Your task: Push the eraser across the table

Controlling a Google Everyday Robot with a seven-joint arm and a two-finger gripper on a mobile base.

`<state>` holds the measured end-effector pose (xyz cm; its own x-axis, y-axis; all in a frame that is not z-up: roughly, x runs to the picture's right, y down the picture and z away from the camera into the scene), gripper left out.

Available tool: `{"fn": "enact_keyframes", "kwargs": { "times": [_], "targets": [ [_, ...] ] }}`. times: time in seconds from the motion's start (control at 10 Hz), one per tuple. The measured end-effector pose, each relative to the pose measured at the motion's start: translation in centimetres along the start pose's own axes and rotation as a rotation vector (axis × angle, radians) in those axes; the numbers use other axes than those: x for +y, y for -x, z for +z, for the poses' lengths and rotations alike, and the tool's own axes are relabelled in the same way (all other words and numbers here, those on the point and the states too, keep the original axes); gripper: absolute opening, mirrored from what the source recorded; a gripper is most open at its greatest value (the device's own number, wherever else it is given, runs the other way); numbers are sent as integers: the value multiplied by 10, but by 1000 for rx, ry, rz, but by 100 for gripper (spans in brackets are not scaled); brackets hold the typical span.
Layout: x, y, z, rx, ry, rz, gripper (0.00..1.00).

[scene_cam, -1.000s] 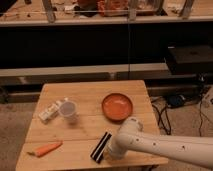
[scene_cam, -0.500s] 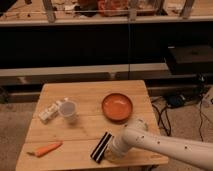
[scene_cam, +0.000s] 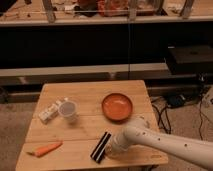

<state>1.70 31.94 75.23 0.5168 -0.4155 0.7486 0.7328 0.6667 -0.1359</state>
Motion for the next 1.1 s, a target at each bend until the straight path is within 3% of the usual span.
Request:
{"fn": "enact_keyframes", "kwargs": {
  "times": [1.1],
  "targets": [
    [-19, -7, 3, -4, 10, -20, 0]
  ]
}}
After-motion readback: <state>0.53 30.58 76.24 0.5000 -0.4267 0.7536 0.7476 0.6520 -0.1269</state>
